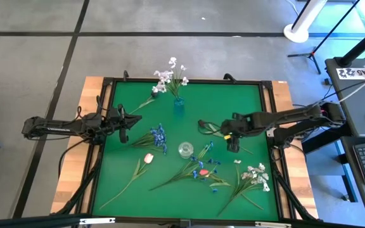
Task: Sort flowers into vase by color
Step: Put the right black tulip into the transparent vase
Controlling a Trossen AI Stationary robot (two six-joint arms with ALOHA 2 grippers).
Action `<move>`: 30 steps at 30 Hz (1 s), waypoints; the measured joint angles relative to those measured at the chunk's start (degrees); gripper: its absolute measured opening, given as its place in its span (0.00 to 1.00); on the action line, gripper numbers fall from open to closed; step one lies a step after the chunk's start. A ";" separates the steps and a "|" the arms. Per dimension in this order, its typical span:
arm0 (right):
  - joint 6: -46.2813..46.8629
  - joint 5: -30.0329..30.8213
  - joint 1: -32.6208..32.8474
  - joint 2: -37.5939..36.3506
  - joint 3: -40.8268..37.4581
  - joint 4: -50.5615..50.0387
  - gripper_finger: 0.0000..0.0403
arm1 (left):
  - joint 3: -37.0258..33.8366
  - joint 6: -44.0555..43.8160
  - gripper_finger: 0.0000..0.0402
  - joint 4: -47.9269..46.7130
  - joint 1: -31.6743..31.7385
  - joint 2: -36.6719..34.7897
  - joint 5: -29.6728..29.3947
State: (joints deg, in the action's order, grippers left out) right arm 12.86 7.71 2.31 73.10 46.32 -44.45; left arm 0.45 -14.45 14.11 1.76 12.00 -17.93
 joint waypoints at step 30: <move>9.86 -0.37 -3.04 2.73 -17.82 21.43 0.53 | 0.02 -4.90 0.00 -0.42 -0.02 0.00 2.84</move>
State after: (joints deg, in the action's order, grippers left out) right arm 22.72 7.33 -0.73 75.83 28.50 -23.02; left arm 0.47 -19.35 13.69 1.74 12.00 -15.09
